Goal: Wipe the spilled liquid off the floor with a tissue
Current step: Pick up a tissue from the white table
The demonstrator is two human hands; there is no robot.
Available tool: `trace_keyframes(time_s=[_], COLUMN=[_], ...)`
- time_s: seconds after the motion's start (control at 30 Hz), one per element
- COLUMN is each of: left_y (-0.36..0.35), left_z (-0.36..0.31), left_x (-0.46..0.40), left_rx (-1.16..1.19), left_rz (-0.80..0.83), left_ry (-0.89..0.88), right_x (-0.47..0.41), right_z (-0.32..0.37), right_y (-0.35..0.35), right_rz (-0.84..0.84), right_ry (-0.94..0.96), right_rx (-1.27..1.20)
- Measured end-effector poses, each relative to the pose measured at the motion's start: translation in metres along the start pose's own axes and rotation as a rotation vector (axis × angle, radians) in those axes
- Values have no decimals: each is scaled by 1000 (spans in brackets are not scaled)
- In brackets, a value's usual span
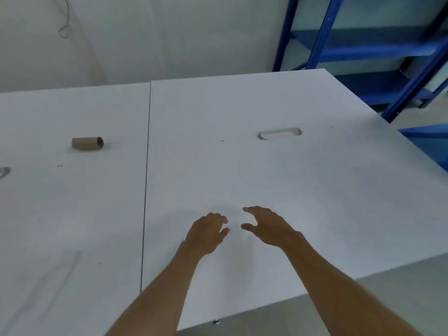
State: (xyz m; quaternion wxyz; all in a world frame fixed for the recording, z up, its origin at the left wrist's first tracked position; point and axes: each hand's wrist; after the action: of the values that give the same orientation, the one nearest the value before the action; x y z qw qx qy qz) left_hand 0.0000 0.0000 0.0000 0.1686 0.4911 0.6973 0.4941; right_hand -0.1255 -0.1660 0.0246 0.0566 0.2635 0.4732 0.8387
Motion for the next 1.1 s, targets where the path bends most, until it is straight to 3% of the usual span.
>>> trace_keyframes(time_s=[0.23,0.53,0.73,1.1], left_y=[-33,-49,-44,-15], left_z=[26,31,33,-16], left_x=[-28,-46,-45,-39], left_rx=[-14,-75,-6,-19], left_rz=[-107,-255,-232,-166], left_ry=[-108,-159,-196,-160], right_x=[-23,-40,-43,-25], right_z=[-24,-41,-36,-36], right_y=[-40,-66,-72,-18], right_rz=[0,-253,-342,-335], right_ry=[-1,127,137,119], right_rx=[-9,99,239,70])
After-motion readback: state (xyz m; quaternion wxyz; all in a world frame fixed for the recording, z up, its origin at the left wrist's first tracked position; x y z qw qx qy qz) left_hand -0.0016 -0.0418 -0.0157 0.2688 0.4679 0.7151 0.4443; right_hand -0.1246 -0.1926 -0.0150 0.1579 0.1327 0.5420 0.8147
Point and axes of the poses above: each hand's wrist, its own x-axis away from the middle knuckle, its own y-axis out of the back of the hand, z = x × y, and after that the axes turned 3 degrees about z, right-handed
